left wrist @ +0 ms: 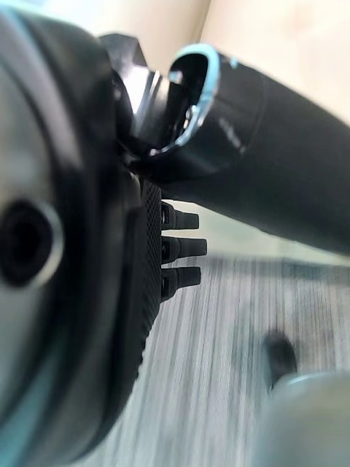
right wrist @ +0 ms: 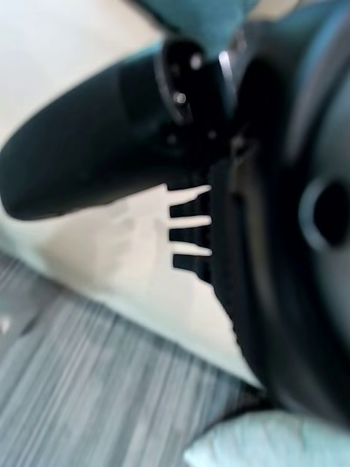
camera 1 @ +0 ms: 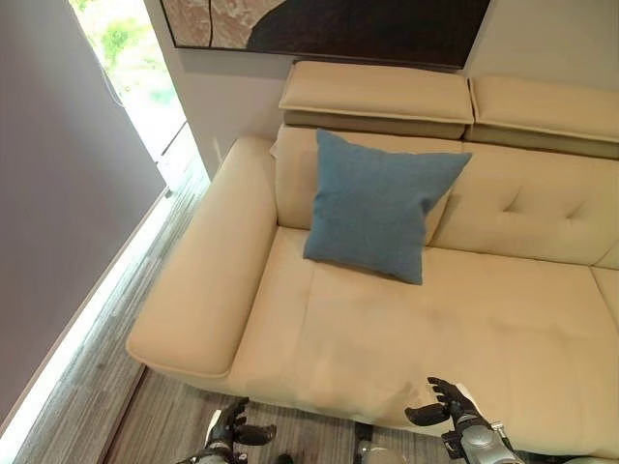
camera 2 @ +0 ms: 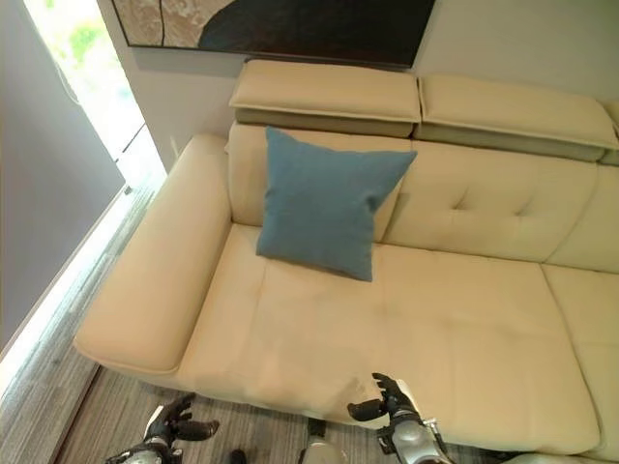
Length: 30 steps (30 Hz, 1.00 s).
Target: Pick up all the scattered cushions and arrange them neatly on the sofa.
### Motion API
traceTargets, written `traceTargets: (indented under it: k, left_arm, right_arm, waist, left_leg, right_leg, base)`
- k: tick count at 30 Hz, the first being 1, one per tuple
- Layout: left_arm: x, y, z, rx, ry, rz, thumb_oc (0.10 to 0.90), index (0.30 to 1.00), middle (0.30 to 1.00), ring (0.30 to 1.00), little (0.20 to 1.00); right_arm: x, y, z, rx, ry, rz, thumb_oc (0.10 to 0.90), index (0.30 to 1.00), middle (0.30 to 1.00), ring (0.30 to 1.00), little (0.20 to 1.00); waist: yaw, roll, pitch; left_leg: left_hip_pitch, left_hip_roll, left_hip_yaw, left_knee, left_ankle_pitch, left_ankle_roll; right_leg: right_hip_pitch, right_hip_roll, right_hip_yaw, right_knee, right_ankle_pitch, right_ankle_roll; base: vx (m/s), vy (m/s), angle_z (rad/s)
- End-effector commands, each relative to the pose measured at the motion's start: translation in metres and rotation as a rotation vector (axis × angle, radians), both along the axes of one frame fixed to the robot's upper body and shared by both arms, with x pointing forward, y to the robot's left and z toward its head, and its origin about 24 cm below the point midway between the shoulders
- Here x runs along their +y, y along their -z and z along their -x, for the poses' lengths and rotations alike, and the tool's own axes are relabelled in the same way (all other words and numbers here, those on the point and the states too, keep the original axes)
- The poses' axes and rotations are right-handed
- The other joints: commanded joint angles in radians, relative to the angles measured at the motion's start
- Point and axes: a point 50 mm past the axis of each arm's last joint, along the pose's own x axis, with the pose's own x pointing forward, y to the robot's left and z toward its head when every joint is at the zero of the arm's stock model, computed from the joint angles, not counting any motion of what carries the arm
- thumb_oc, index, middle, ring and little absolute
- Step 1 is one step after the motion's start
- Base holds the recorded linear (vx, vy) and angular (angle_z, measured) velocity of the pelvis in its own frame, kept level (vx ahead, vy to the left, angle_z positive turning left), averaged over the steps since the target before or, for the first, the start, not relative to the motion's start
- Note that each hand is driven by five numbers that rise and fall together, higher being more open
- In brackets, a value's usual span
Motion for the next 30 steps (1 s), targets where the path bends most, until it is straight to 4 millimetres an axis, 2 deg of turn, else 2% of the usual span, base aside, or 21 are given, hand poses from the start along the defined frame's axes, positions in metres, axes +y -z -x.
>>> traceTargets:
  k: [1, 5, 6, 7, 8, 9, 11, 14, 15, 17, 21, 24, 26, 30]
  left_arm:
    - [0.022, -0.006, -0.001, -0.022, 0.022, -0.081, 0.800, 0.900, 0.900, 0.900, 0.900]
    - [0.029, 0.000, 0.021, 0.059, 0.018, -0.087, 0.800, 0.900, 0.900, 0.900, 0.900]
    - [0.034, 0.001, 0.028, 0.087, 0.009, -0.096, 0.800, 0.900, 0.900, 0.900, 0.900]
    - [0.035, 0.001, 0.029, 0.084, -0.005, -0.094, 0.800, 0.900, 0.900, 0.900, 0.900]
    - [0.035, 0.001, 0.029, 0.084, -0.005, -0.094, 0.800, 0.900, 0.900, 0.900, 0.900]
    - [0.036, 0.001, 0.028, 0.077, -0.015, -0.100, 0.800, 0.900, 0.900, 0.900, 0.900]
    - [0.034, 0.001, 0.029, 0.071, -0.034, -0.099, 0.800, 0.900, 0.900, 0.900, 0.900]
    - [0.031, 0.001, 0.026, 0.057, -0.035, -0.091, 0.800, 0.900, 0.900, 0.900, 0.900]
    - [0.029, 0.000, 0.022, 0.045, -0.021, -0.095, 0.800, 0.900, 0.900, 0.900, 0.900]
    - [0.022, -0.001, 0.014, 0.026, 0.021, -0.096, 0.800, 0.900, 0.900, 0.900, 0.900]
    - [0.012, -0.003, 0.001, 0.000, 0.092, -0.091, 0.800, 0.900, 0.900, 0.900, 0.900]
    - [0.005, -0.005, -0.008, -0.024, 0.119, -0.084, 0.800, 0.900, 0.900, 0.900, 0.900]
    - [0.004, -0.008, -0.020, -0.048, 0.113, -0.092, 0.800, 0.900, 0.900, 0.900, 0.900]
    - [-0.004, -0.009, -0.025, -0.066, 0.118, -0.079, 0.800, 0.900, 0.900, 0.900, 0.900]
  right_arm:
    - [-0.011, -0.020, -0.031, -0.099, 0.017, 0.029, 0.800, 0.900, 0.900, 0.900, 0.900]
    - [-0.024, -0.017, -0.020, -0.058, 0.076, 0.037, 0.800, 0.900, 0.900, 0.900, 0.900]
    - [-0.029, -0.017, -0.017, -0.040, 0.101, 0.043, 0.800, 0.900, 0.900, 0.900, 0.900]
    - [-0.014, -0.014, -0.023, -0.055, 0.082, 0.028, 0.800, 0.900, 0.900, 0.900, 0.900]
    - [-0.014, -0.014, -0.023, -0.055, 0.082, 0.028, 0.800, 0.900, 0.900, 0.900, 0.900]
    - [-0.006, -0.013, -0.028, -0.068, 0.080, 0.010, 0.800, 0.900, 0.900, 0.900, 0.900]
    - [-0.005, -0.019, -0.040, -0.097, 0.082, 0.016, 0.800, 0.900, 0.900, 0.900, 0.900]
    - [-0.008, -0.026, -0.050, -0.119, 0.085, 0.030, 0.800, 0.900, 0.900, 0.900, 0.900]
    - [0.003, -0.026, -0.056, -0.128, 0.069, 0.025, 0.800, 0.900, 0.900, 0.900, 0.900]
    - [0.013, -0.026, -0.062, -0.143, 0.065, 0.011, 0.800, 0.900, 0.900, 0.900, 0.900]
    - [0.013, -0.025, -0.061, -0.131, 0.081, 0.020, 0.800, 0.900, 0.900, 0.900, 0.900]
    - [0.014, -0.025, -0.062, -0.127, 0.080, 0.036, 0.800, 0.900, 0.900, 0.900, 0.900]
    - [0.018, -0.025, -0.064, -0.124, 0.068, 0.047, 0.800, 0.900, 0.900, 0.900, 0.900]
    - [0.022, -0.025, -0.066, -0.111, 0.068, 0.066, 0.800, 0.900, 0.900, 0.900, 0.900]
  waist:
    - [0.043, 0.008, 0.047]
    - [0.092, 0.006, 0.021]
    - [0.126, -0.003, -0.001]
    - [0.143, -0.007, -0.008]
    - [0.142, -0.007, -0.011]
    - [0.181, -0.023, -0.031]
    - [0.200, -0.034, -0.041]
    - [0.197, -0.030, -0.053]
    - [0.195, -0.024, -0.050]
    - [0.184, -0.013, -0.044]
    - [0.166, 0.005, -0.022]
    - [0.168, 0.014, 0.000]
    - [0.165, 0.018, 0.003]
    - [0.168, 0.019, -0.009]
  left_leg:
    - [-0.018, 0.012, -0.012, 0.072, -0.146, 0.007]
    - [-0.050, 0.027, 0.003, 0.054, -0.103, 0.016]
    - [-0.071, 0.035, 0.022, 0.054, -0.091, 0.014]
    - [-0.078, 0.037, 0.035, 0.055, -0.088, 0.013]
    - [-0.081, 0.037, 0.034, 0.055, -0.086, 0.013]
    - [-0.111, 0.036, 0.068, 0.062, -0.072, 0.007]
    - [-0.125, 0.045, 0.092, 0.056, -0.055, -0.001]
    - [-0.124, 0.060, 0.103, 0.042, -0.037, -0.009]
    - [-0.122, 0.063, 0.097, 0.037, -0.029, -0.014]
    - [-0.121, 0.067, 0.085, 0.029, -0.015, -0.023]
    - [-0.141, 0.073, 0.063, 0.057, 0.002, -0.047]
    - [-0.167, 0.066, 0.019, 0.095, 0.010, -0.068]
    - [-0.167, 0.053, -0.033, 0.113, -0.005, -0.076]
    - [-0.140, 0.044, -0.091, 0.149, -0.051, -0.080]
  right_leg:
    - [-0.029, 0.049, 0.045, 0.100, -0.131, 0.026]
    - [0.048, 0.066, 0.002, 0.237, -0.227, -0.005]
    - [0.107, 0.076, -0.035, 0.256, -0.274, -0.012]
    - [0.143, 0.078, -0.050, 0.246, -0.293, -0.012]
    - [0.141, 0.078, -0.050, 0.244, -0.291, -0.013]
    - [0.220, 0.078, -0.087, 0.185, -0.304, -0.008]
    - [0.238, 0.085, -0.093, 0.110, -0.310, -0.012]
    - [0.248, 0.112, -0.060, 0.043, -0.309, -0.022]
    - [0.251, 0.122, -0.045, 0.028, -0.306, -0.029]
    - [0.260, 0.139, -0.029, -0.001, -0.304, -0.042]
    - [0.284, 0.155, -0.035, -0.046, -0.299, -0.063]
    - [0.282, 0.154, -0.037, -0.046, -0.294, -0.072]
    - [0.269, 0.152, -0.028, -0.033, -0.288, -0.074]
    - [0.257, 0.139, -0.008, -0.026, -0.276, -0.071]
  base:
    - [-0.31, 0.044, 0.14]
    - [-0.22, -0.005, -0.13]
    - [-0.22, -0.089, -0.19]
    - [-0.16, -0.076, -0.16]
    - [-0.18, -0.086, -0.28]
    - [-0.20, -0.116, -0.37]
    - [-0.19, -0.158, -0.35]
    - [-0.07, -0.152, -0.56]
    - [-0.07, -0.155, -0.20]
    - [-0.06, -0.149, -0.21]
    - [-0.08, -0.111, 0.09]
    - [-0.10, -0.044, 0.19]
    - [-0.08, 0.010, -0.07]
    - [-0.03, 0.054, -0.16]
